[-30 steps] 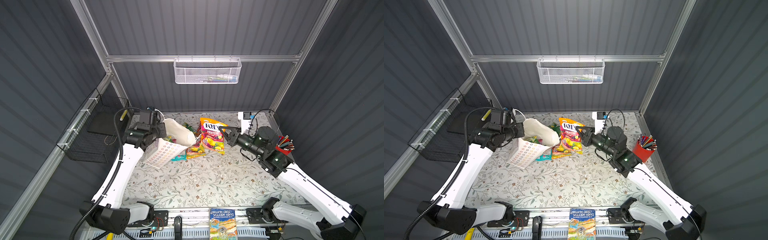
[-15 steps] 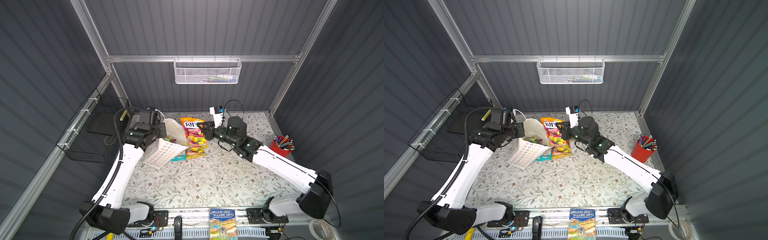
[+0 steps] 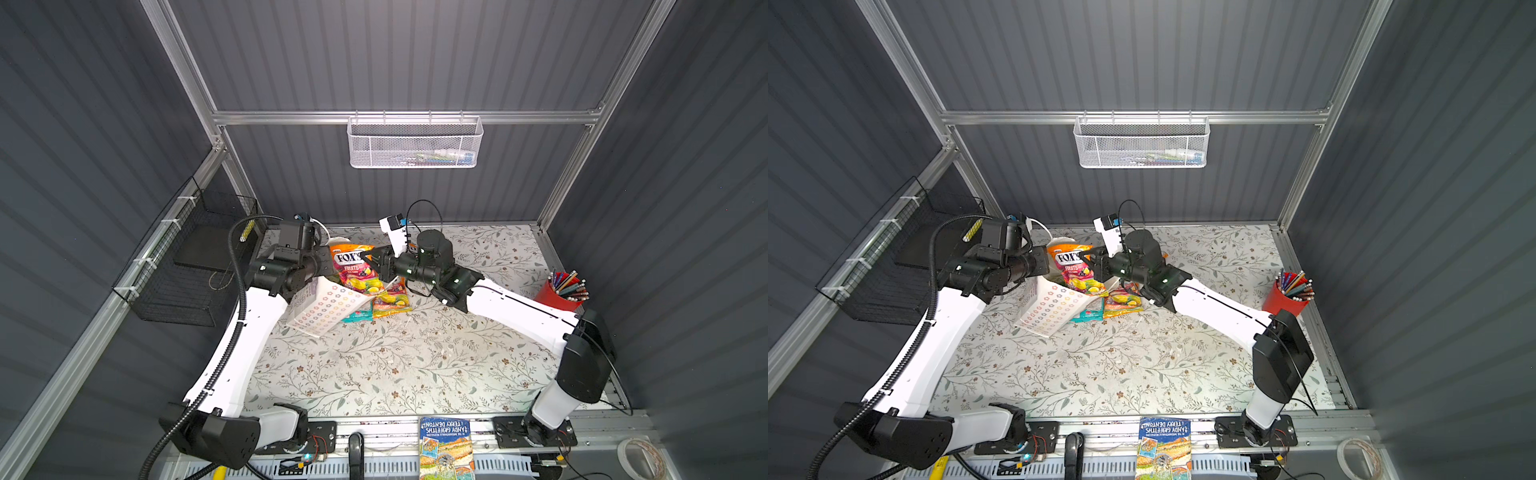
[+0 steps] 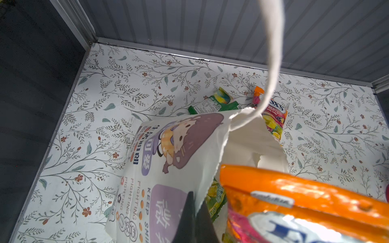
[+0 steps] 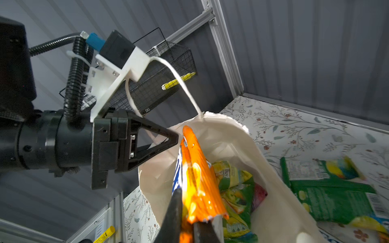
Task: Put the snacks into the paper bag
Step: 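Lift the orange FRUITS bag and carry it over the paper bag, then lower the FRUITS bag into the paper bag and open the right gripper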
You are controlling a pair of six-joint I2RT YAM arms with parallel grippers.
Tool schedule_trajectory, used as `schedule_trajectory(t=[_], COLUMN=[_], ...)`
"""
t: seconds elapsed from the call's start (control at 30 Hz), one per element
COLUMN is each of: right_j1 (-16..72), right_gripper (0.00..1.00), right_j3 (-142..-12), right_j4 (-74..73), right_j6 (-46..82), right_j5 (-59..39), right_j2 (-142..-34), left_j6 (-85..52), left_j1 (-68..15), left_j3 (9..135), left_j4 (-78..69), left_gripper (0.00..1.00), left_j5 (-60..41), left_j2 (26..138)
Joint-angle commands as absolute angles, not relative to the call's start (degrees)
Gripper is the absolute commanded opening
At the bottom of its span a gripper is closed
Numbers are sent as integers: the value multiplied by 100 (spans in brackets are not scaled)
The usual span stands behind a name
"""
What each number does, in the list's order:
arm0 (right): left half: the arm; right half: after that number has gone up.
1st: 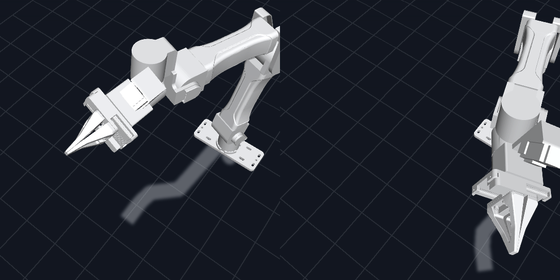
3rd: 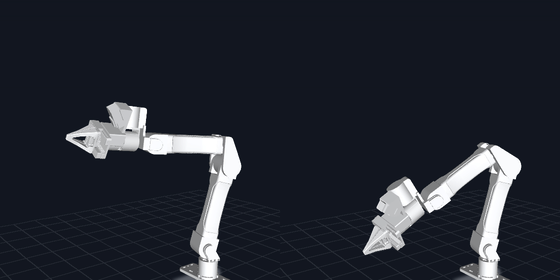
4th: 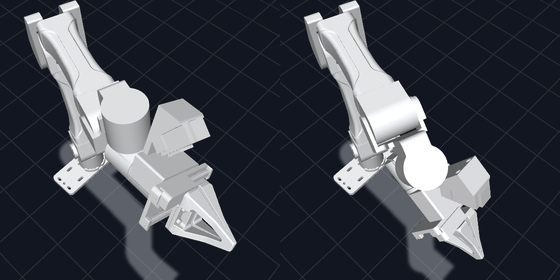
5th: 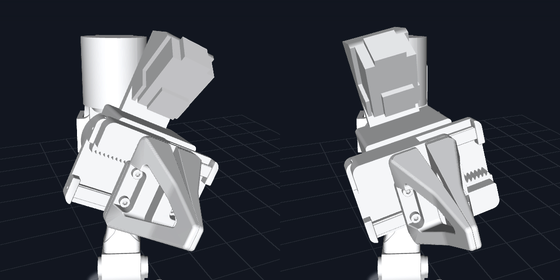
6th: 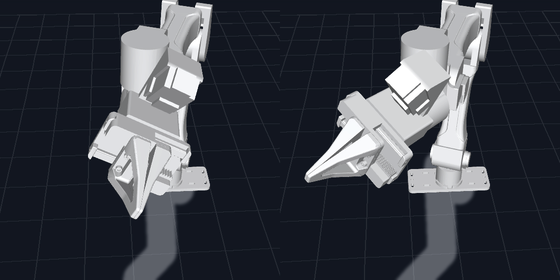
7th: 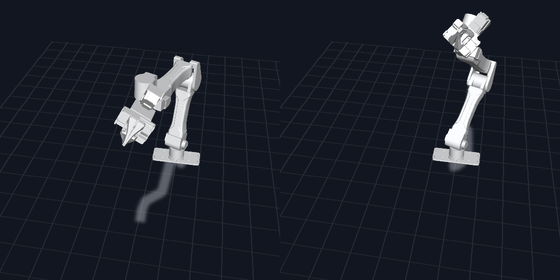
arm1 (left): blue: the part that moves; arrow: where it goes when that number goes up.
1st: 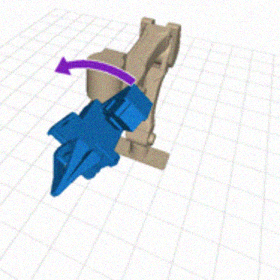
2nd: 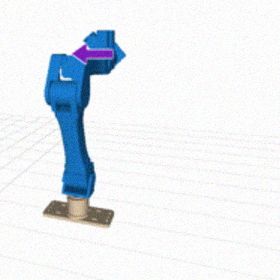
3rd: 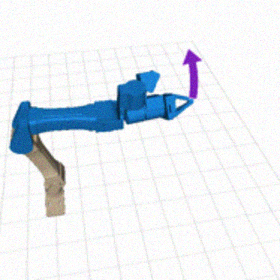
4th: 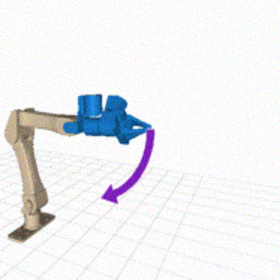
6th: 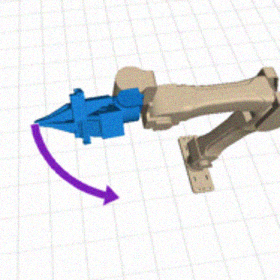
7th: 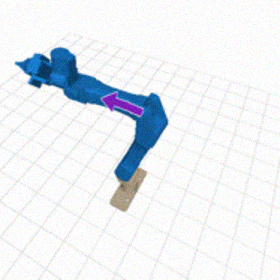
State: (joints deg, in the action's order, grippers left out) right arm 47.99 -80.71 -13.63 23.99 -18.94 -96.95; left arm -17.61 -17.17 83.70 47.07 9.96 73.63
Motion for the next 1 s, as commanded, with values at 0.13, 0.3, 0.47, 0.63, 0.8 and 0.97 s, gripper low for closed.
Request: schedule_trajectory(t=[0.13,0.3,0.47,0.63,0.8,0.97], right_j1=[4959,5117,5212,5229,5224,5216], right_gripper=[0,0,0,0,0,0], right_j3=[-8427,-8684,-9184,-9742,-10157,-10516], right_j4=[-1309,-916,-669,-561,-385,-126], right_j6=[2409,2312,2221,2130,1979,1852], right_j5=[-2496,-2558,-2870,-3277,-3482,-3592], right_j2=[-9949,-10234,-10716,-11253,-11676,-12112], left_j6=[-1754,-1749,-1745,-1749,-1750,-1751], left_j1=[-1743,-1748,-1740,-1740,-1745,-1745], left_j3=[8376,8369,8367,8365,8364,8367], left_j4=[4395,4394,4384,4377,4373,4377], left_gripper=[0,0,0,0,0,0], left_j5=[888,898,883,877,850,848], left_j2=[7286,7277,7292,7276,7269,7242])
